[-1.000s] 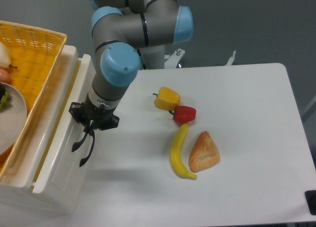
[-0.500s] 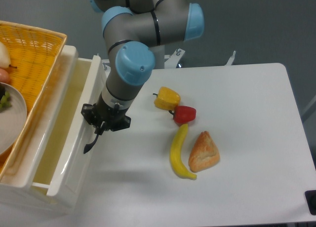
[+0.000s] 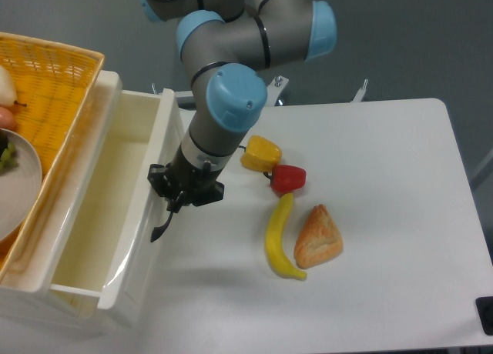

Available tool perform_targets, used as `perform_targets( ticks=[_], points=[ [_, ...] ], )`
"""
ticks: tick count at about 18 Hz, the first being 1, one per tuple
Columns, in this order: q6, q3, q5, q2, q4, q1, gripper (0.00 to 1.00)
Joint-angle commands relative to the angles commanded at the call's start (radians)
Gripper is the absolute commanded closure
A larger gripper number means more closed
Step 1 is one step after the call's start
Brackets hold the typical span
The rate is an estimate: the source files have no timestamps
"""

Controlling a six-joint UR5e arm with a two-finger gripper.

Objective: Slide open the top white drawer
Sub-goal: 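Pull the upper drawer outward from the cabinet by its handle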

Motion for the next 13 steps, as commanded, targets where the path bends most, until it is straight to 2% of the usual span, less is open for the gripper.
perform_targets(
  ticks=[13],
  points=[
    [0.005, 0.002, 0.002, -0.011, 0.003, 0.057, 0.9]
  ],
)
